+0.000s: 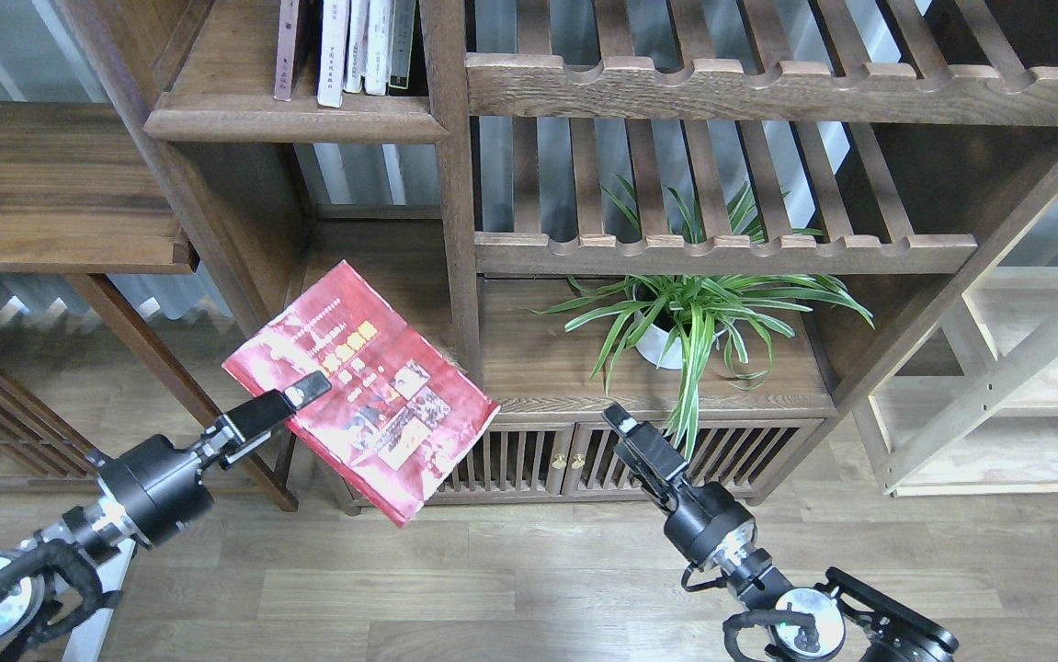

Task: Organize books on shelf
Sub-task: 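Release the red book from the right gripper and withdraw it, then raise the red book with the left gripper toward the top shelf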

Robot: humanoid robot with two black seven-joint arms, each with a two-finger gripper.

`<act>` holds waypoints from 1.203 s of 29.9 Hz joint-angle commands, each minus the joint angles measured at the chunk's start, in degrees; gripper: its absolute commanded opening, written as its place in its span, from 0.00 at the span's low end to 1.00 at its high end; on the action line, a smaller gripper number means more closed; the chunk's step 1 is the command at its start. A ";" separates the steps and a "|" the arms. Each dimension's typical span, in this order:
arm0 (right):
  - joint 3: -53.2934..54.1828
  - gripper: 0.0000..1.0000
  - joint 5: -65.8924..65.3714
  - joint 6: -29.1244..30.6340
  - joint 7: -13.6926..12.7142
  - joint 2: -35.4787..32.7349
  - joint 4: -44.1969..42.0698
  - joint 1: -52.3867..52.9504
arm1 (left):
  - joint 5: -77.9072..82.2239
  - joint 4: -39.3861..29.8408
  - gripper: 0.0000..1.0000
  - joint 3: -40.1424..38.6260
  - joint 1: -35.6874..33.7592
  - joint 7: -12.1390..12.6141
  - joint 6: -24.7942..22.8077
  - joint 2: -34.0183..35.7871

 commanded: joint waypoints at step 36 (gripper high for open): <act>14.24 0.99 1.72 -0.01 -0.46 9.32 -0.05 4.44 | 38.84 -17.31 0.01 -38.44 2.75 7.77 0.00 -7.14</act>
